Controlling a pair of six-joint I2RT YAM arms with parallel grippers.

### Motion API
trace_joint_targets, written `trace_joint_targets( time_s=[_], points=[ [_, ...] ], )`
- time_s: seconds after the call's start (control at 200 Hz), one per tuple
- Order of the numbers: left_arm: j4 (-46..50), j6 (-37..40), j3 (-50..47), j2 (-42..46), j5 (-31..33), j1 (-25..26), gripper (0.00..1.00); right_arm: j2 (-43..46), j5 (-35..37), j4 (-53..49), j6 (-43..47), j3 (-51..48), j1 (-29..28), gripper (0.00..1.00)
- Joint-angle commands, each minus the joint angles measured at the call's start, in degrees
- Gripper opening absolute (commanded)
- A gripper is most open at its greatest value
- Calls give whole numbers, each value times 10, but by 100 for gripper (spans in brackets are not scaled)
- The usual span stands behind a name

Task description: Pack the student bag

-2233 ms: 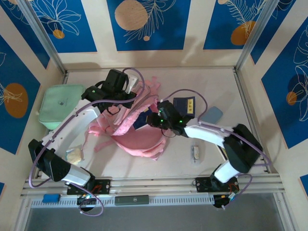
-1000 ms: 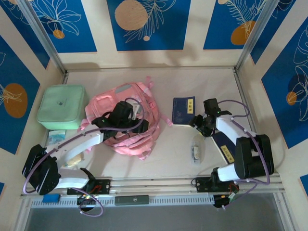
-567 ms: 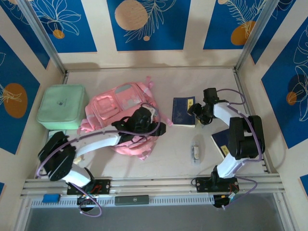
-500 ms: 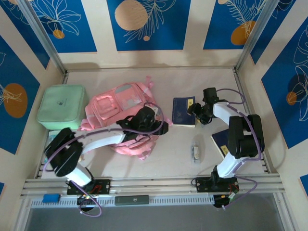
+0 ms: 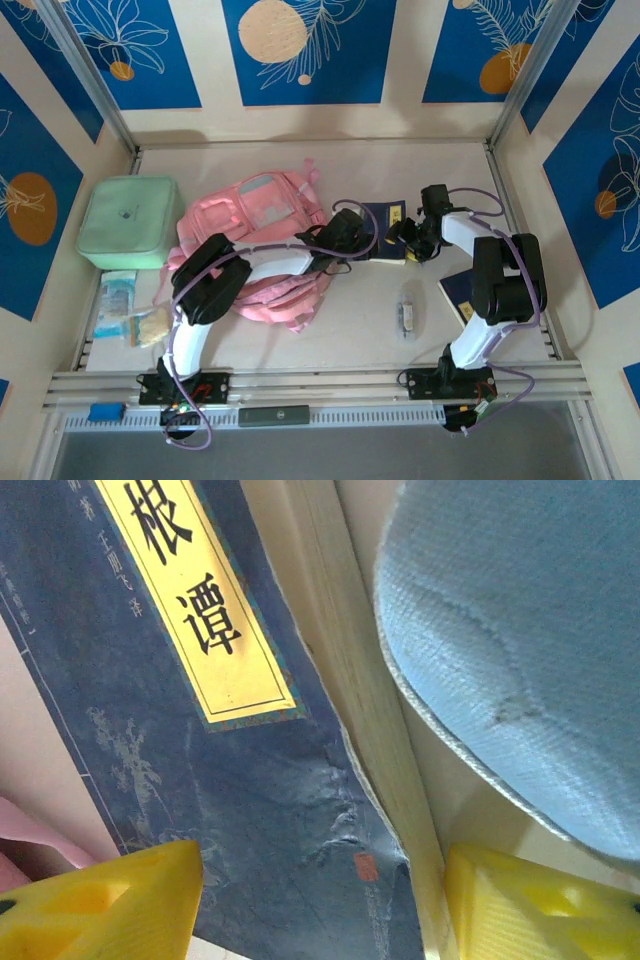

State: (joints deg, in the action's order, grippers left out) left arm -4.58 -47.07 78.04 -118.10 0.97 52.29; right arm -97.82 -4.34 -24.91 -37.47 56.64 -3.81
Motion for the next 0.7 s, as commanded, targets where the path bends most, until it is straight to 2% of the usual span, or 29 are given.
trace_joint_targets(
  time_s=[0.0, 0.12, 0.215, 0.405, 0.695],
  points=[
    [25, -6, 24, -21, 31, 4, 39, -14, -15, -14, 1, 10, 2, 65],
    [50, 0, 40, -38, 40, 1, 30, -26, 0, -22, -2, 21, -6, 66],
    [57, 4, 44, -47, 53, 1, 19, -35, -1, -26, -3, 30, -9, 66],
    [91, -1, 52, -72, 63, 0, 11, -22, -43, -18, 5, 34, -22, 66],
    [92, -11, 20, -68, 76, 0, 5, 34, -90, -27, 26, 40, -24, 65]
  ],
)
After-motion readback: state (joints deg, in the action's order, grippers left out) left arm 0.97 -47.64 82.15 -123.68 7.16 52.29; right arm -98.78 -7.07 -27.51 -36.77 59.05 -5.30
